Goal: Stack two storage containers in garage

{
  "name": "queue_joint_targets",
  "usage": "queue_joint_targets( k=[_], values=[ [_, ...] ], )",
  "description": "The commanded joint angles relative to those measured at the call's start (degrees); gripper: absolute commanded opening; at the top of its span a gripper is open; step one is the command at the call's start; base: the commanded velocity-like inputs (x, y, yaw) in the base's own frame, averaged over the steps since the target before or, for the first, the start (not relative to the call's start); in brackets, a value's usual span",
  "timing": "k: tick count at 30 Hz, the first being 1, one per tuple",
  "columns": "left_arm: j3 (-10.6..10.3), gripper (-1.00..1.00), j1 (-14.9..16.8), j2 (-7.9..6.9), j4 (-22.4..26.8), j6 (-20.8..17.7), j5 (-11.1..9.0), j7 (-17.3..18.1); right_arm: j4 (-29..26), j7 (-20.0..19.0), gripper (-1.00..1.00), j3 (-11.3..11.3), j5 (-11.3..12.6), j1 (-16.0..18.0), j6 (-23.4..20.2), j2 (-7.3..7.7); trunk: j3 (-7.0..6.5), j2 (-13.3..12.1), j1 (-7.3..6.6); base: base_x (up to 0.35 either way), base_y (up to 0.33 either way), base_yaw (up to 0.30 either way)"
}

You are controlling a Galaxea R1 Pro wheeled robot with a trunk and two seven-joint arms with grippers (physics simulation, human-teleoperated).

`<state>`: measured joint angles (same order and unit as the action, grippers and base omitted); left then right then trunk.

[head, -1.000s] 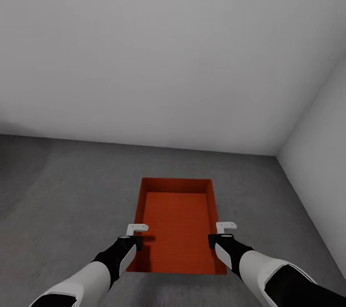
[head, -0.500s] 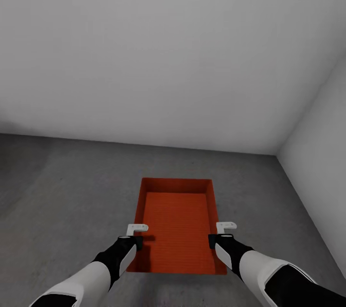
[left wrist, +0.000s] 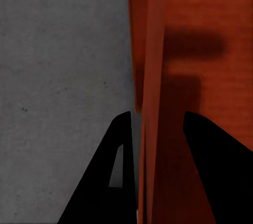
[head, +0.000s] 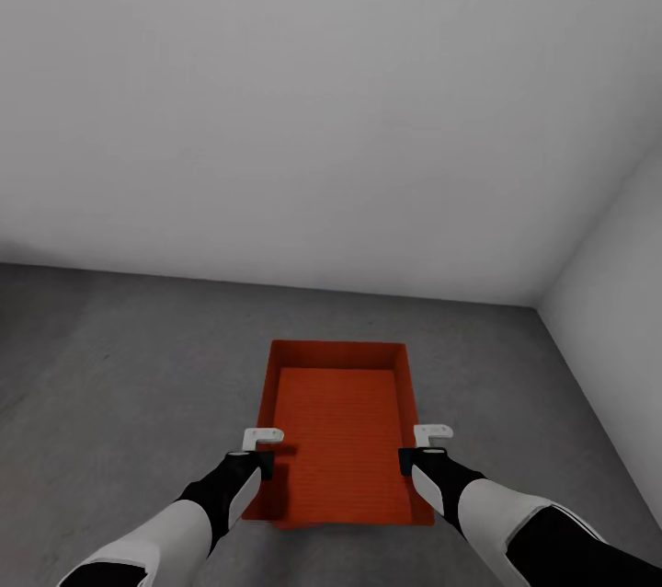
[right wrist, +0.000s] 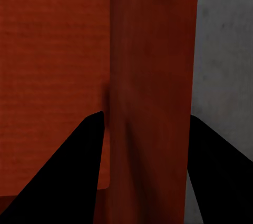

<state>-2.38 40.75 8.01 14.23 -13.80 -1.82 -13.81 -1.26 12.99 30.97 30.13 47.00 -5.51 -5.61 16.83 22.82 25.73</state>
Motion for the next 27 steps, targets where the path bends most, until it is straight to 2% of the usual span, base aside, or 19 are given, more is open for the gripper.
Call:
queue_joint_targets(
  k=[1,9,22,27],
  values=[
    [1.1,-1.0,0.0,0.08,-0.1,-0.4,0.2,-0.3,-0.1,3.1,-1.0,5.2,-0.6,0.0,2.0,-0.5,0.09,0.1,0.05,0.174,0.0,0.0],
    [1.0,-1.0,0.0,0.08,-0.1,-0.4,0.2,-0.3,-0.1,3.1,-1.0,5.2,-0.5,0.1,2.0,-0.52,0.09,0.1,0.05,0.03,0.0,0.019],
    [1.1,-1.0,0.0,0.08,-0.1,-0.4,0.2,-0.3,-0.1,3.1,-1.0,5.2,-0.5,0.1,2.0,-0.45,0.09,0.1,0.05,0.0,0.0,0.242],
    [1.1,-1.0,0.0,0.07,-0.1,-0.4,0.2,-0.3,-0.1,3.1,-1.0,5.2,-0.5,0.0,2.0,-0.45,0.09,0.1,0.05,0.0,0.0,0.067]
  ],
)
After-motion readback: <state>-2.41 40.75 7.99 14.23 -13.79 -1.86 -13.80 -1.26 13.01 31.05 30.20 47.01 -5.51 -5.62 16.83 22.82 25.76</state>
